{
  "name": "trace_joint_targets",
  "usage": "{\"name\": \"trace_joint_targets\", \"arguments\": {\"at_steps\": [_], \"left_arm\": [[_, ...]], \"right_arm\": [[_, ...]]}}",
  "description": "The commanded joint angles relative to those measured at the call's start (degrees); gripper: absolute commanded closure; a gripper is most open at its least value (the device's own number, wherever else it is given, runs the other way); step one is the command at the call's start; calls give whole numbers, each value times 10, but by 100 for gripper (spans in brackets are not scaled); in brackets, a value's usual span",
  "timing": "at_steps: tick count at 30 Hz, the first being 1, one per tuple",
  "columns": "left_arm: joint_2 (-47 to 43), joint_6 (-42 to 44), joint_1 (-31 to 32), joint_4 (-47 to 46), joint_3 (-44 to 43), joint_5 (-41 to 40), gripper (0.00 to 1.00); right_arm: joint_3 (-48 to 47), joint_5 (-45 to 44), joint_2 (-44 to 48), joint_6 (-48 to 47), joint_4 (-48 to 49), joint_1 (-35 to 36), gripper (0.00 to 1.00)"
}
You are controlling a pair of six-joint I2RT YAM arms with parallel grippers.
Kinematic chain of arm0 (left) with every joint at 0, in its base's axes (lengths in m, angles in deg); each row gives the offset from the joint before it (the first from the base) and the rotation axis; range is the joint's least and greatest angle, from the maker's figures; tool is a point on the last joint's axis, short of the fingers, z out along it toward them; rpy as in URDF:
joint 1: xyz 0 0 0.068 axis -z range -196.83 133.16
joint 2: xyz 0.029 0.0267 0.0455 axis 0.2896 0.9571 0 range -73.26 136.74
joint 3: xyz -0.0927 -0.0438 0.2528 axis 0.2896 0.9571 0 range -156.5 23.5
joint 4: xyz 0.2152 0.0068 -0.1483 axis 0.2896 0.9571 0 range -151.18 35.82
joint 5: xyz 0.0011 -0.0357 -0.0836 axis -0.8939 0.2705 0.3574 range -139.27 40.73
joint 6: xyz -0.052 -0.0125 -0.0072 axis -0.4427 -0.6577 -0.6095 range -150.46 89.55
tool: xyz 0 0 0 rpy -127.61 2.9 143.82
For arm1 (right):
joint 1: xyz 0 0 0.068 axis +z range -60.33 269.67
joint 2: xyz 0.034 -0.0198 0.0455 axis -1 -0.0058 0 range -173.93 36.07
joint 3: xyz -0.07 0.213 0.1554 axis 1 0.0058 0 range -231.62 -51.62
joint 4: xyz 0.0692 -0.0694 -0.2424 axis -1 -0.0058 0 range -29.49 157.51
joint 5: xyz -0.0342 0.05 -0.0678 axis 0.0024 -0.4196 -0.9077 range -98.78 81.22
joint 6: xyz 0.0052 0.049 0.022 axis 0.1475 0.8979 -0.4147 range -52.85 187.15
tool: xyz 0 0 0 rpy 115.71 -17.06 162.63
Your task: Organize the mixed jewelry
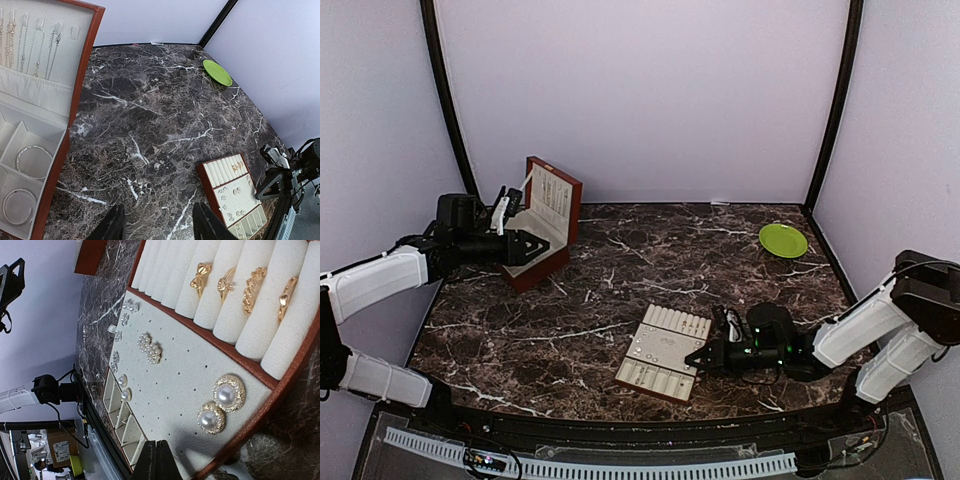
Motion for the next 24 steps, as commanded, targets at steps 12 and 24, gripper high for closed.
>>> {"name": "trace_joint_targets", "arguments": {"at_steps": [12,24], "left_arm": [[-17,-2,-4,-9,8,10,52],[-16,-3,-4,-10,8,12,52]], "right_arm": [[-11,3,-7,1,16,8,100],[4,-23,16,12,-9,8,100]]}}
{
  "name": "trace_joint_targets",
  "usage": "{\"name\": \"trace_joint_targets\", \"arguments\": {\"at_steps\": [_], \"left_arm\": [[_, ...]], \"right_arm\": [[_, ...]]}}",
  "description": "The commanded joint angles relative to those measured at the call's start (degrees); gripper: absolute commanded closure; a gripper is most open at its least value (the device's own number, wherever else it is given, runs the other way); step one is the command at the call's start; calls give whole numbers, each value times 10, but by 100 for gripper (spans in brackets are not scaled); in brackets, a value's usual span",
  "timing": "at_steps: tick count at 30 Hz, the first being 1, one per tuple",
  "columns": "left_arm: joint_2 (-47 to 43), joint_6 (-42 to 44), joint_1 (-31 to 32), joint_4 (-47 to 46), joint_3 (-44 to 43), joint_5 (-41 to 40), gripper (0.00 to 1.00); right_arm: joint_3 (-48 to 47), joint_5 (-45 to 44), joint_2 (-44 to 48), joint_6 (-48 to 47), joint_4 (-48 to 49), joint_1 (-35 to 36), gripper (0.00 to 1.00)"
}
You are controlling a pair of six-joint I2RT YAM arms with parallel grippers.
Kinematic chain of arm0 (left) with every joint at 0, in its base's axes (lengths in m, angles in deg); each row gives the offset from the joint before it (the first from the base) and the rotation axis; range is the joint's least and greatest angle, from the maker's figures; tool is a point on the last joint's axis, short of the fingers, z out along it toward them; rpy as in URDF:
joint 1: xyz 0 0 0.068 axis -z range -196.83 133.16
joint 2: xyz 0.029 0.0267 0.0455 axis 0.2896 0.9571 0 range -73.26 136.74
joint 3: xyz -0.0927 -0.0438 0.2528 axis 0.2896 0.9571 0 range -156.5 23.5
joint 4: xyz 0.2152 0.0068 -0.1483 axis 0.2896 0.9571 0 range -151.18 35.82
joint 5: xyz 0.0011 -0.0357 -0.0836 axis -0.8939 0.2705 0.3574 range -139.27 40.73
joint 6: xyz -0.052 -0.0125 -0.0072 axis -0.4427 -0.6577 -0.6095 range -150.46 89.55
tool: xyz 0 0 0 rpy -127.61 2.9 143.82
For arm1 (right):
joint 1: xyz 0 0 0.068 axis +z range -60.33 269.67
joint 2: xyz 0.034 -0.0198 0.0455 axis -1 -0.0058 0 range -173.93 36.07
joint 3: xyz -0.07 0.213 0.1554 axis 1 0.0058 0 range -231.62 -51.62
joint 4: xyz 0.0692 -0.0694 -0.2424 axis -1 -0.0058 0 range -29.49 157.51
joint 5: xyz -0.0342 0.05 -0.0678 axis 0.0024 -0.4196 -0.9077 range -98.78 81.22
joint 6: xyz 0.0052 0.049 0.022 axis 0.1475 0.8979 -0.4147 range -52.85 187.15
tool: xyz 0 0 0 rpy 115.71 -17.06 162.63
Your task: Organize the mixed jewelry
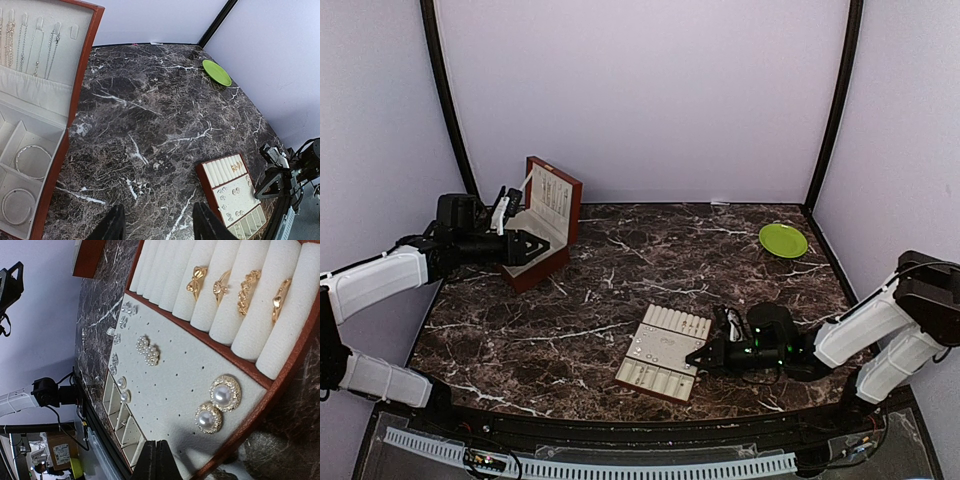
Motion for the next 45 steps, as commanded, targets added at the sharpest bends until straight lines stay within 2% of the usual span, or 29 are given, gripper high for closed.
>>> {"name": "trace_joint_targets", "arguments": {"at_steps": [1,25,36,45], "left_arm": [[-17,-1,-4,-10,9,10,52],[-18,-1,-4,-11,7,12,52],[-16,-2,-4,-11,7,15,52],[-14,-2,-4,-12,7,16,52]], "right_arm": [[5,-15,9,7,0,6,100],[-12,19,-29,5,26,6,100],[0,7,6,9,9,8,100],[0,15,-2,12,19,9,100]]}}
